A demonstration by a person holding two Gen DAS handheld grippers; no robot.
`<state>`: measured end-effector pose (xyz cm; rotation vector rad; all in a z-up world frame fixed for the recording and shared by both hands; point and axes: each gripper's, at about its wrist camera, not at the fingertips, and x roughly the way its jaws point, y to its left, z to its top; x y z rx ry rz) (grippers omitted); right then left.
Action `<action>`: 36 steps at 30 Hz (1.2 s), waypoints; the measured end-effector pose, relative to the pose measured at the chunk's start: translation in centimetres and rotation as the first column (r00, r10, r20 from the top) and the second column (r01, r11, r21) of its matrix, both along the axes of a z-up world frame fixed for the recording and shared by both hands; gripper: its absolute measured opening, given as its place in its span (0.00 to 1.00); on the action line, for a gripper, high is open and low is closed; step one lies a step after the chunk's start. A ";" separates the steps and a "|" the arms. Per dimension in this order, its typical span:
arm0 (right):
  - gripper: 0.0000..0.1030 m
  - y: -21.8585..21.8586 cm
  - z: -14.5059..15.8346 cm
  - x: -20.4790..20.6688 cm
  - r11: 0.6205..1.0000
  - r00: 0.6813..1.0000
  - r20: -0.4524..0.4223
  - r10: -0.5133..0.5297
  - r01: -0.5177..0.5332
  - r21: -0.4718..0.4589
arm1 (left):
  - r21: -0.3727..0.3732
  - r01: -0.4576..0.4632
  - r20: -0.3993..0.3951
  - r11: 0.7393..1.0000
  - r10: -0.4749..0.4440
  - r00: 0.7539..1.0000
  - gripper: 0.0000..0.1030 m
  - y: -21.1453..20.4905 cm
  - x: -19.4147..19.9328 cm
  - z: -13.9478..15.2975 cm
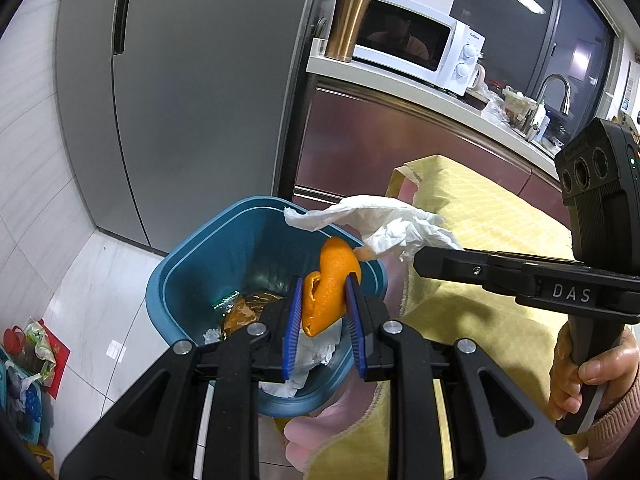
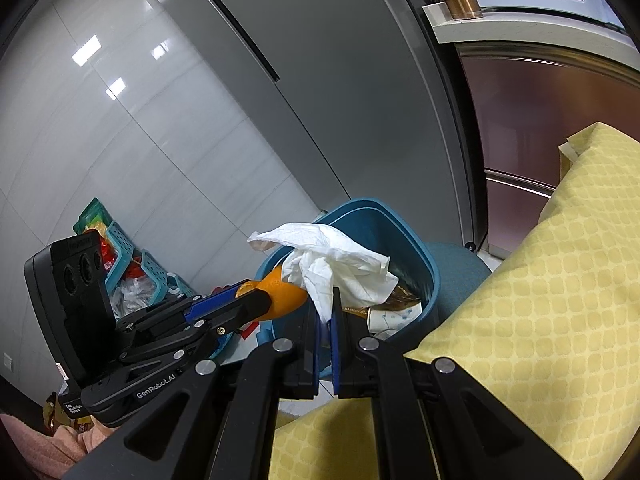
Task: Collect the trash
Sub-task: 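Carry the peel and tissue over the blue bin with both tools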
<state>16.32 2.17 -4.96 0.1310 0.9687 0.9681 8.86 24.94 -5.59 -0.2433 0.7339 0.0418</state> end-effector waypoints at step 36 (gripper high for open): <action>0.03 3.6 -1.7 1.2 0.997 0.999 -0.024 0.036 -0.038 -0.071 | -0.008 -0.050 -0.054 0.999 0.050 0.997 0.21 1.8 1.8 -2.2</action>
